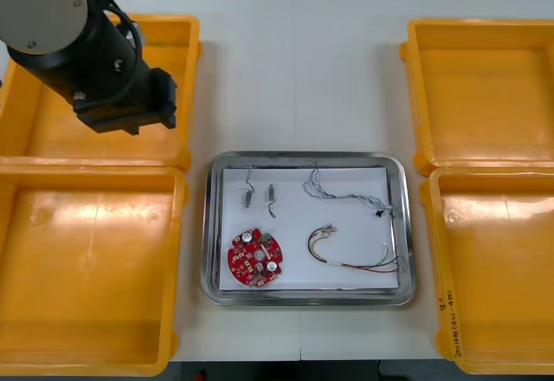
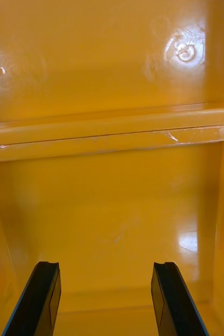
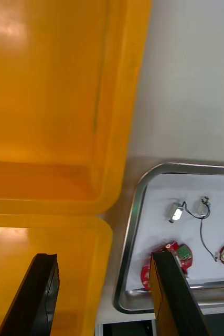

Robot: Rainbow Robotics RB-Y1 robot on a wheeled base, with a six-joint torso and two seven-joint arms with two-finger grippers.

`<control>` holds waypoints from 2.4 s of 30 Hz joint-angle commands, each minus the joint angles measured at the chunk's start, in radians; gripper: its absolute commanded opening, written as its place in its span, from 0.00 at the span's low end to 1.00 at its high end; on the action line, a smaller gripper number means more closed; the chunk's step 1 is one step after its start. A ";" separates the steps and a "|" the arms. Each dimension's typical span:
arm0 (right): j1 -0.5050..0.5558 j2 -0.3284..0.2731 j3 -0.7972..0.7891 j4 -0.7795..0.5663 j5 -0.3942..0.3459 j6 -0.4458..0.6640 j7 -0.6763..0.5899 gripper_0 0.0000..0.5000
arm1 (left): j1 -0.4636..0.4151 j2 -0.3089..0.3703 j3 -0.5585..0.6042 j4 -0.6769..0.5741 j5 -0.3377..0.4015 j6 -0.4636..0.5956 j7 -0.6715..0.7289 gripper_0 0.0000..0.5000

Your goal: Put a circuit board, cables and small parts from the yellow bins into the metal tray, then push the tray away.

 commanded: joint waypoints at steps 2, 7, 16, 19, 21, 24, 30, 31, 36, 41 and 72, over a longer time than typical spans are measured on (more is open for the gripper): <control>0.010 -0.046 -0.019 -0.027 -0.006 -0.003 -0.003 1.00 | -0.005 0.096 0.096 -0.034 0.041 0.008 -0.186 1.00; -0.001 -0.046 0.021 -0.067 -0.006 -0.009 -0.008 1.00 | 0.057 0.139 0.158 -0.036 0.052 0.008 -0.281 1.00; -0.091 -0.046 0.143 -0.119 -0.052 -0.032 -0.011 1.00 | 0.150 0.176 0.253 -0.048 0.053 0.008 -0.368 1.00; -0.125 -0.046 0.182 -0.119 -0.093 -0.043 -0.004 1.00 | 0.193 0.188 0.265 -0.079 0.046 0.008 -0.379 1.00; -0.157 -0.046 0.222 -0.119 -0.121 -0.051 -0.003 1.00 | 0.222 0.199 0.274 -0.099 0.046 0.008 -0.390 1.00; -0.210 -0.046 0.286 -0.128 -0.138 -0.052 0.000 1.00 | 0.273 0.220 0.302 -0.137 0.046 0.008 -0.429 1.00; -0.302 -0.046 0.441 -0.160 -0.136 -0.080 0.002 1.00 | 0.360 0.263 0.353 -0.182 0.070 0.008 -0.472 1.00; -0.317 -0.046 0.466 -0.165 -0.136 -0.086 0.003 1.00 | 0.373 0.268 0.359 -0.191 0.073 0.008 -0.472 1.00; -0.391 -0.046 0.601 -0.177 -0.136 -0.135 0.009 1.00 | 0.443 0.282 0.392 -0.245 0.092 0.008 -0.469 1.00; -0.469 -0.015 0.729 -0.179 -0.127 -0.149 0.028 1.00 | 0.500 0.282 0.446 -0.275 0.126 0.008 -0.459 1.00; -0.705 0.190 1.378 -0.198 0.188 -0.222 0.103 1.00 | 0.641 0.277 0.504 -0.372 0.146 0.008 -0.388 1.00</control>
